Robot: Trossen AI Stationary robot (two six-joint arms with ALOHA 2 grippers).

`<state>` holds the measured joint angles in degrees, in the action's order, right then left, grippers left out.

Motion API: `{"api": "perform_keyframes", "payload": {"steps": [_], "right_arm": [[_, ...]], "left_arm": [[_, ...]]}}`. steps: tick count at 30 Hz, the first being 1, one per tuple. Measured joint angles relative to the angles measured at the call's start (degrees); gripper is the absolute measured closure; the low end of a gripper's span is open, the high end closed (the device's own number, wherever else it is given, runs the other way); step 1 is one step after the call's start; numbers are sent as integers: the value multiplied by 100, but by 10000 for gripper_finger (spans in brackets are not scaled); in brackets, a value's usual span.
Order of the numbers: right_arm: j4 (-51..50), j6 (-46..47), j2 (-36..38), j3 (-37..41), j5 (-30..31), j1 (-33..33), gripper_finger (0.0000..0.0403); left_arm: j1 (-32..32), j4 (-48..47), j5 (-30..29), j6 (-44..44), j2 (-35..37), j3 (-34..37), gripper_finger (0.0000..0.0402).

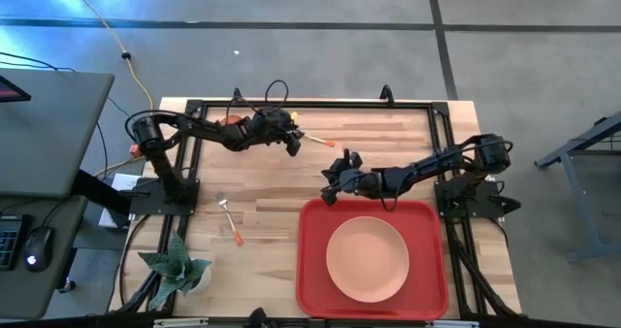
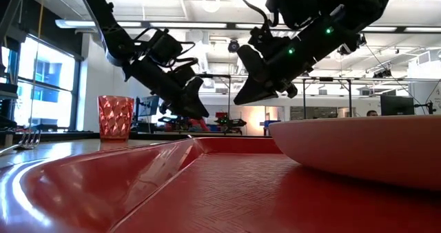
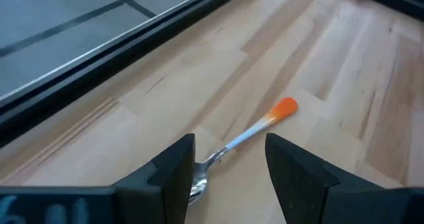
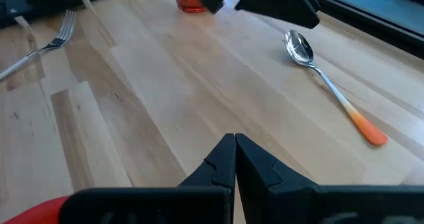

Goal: Pick and place plate/cup/fork/spoon on tray
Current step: Put the orange spoon on the red tray to the left of the orange plate

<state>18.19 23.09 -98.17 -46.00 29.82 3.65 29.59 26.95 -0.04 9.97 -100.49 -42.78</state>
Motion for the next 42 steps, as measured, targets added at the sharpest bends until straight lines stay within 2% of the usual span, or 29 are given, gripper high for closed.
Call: {"api": "perform_keyframes", "payload": {"steps": [9,14,19,24,34,42], "right_arm": [[-13,107,-2,0,14,-23,401],[-13,90,-2,0,11,-32,401],[-43,69,-4,0,3,-36,401],[-118,-2,-4,0,-4,-36,401],[-168,255,-4,0,-120,-38,401],[-168,302,-4,0,-149,-38,401]], "left_arm": [[317,-15,93,-2,-10,-17,229],[447,-140,367,29,-394,-563,229],[430,-1048,324,-270,-698,-1017,229],[511,-1207,120,-465,-756,-1140,229],[724,-1928,384,-276,-756,-1333,229],[803,-2906,105,-543,-756,-1890,229]]}}
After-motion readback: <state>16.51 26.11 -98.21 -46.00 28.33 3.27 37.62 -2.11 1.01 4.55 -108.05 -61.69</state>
